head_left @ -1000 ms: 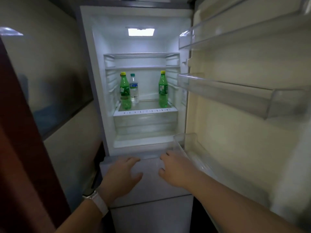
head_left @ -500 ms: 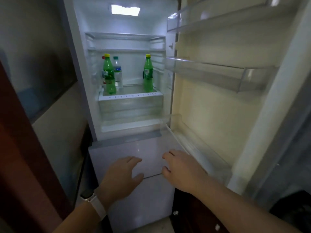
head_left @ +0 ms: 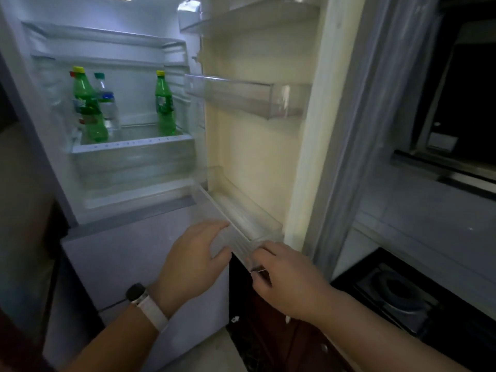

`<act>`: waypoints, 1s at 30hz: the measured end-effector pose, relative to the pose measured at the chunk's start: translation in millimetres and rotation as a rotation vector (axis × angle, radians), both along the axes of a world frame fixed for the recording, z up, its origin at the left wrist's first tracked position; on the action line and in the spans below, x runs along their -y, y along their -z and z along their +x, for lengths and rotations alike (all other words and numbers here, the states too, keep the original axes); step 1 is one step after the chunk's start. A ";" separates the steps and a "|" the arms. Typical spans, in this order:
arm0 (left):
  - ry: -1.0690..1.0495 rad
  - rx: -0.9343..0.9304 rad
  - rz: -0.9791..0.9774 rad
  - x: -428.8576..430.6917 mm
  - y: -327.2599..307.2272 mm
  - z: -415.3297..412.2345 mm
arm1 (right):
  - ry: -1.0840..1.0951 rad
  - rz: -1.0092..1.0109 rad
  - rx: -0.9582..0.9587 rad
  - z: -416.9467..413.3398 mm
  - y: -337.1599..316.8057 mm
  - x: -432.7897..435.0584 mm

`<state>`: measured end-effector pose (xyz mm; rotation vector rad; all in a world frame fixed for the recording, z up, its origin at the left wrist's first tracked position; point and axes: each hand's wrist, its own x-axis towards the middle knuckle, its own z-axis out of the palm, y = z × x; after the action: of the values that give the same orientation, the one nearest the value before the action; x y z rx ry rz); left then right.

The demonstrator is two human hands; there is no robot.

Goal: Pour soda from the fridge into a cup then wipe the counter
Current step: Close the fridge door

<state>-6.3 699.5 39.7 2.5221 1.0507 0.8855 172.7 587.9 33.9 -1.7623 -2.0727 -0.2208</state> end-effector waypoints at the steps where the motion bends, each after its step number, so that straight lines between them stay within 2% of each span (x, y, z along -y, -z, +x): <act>1: 0.009 0.037 0.009 6.2 -4.2 8.4 | 0.019 0.004 -0.002 8.5 -1.5 9.3; 5: 0.044 0.147 0.044 33.7 -17.6 41.6 | 0.107 0.149 -0.058 50.9 -12.9 44.6; 11: 0.036 0.256 0.062 76.9 -31.2 95.9 | 0.216 0.370 -0.292 123.7 -45.9 74.4; 17: -0.014 0.250 0.117 116.7 -25.8 148.1 | 0.199 0.139 -0.480 168.5 -64.3 65.9; 21: -0.027 0.236 0.108 137.2 -19.3 175.7 | 0.045 -0.022 -0.600 176.5 -64.9 52.5; 25: -0.127 0.095 0.262 144.6 -11.6 190.5 | -0.089 -0.106 -0.641 178.2 -57.9 40.0; 30: -0.260 -0.094 0.358 145.3 5.7 196.4 | -0.179 -0.124 -0.556 175.2 -61.9 39.8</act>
<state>190.1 554.2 34.0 2.7804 1.3833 1.1222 347.8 548.0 95.8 -1.4706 -1.8365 0.4139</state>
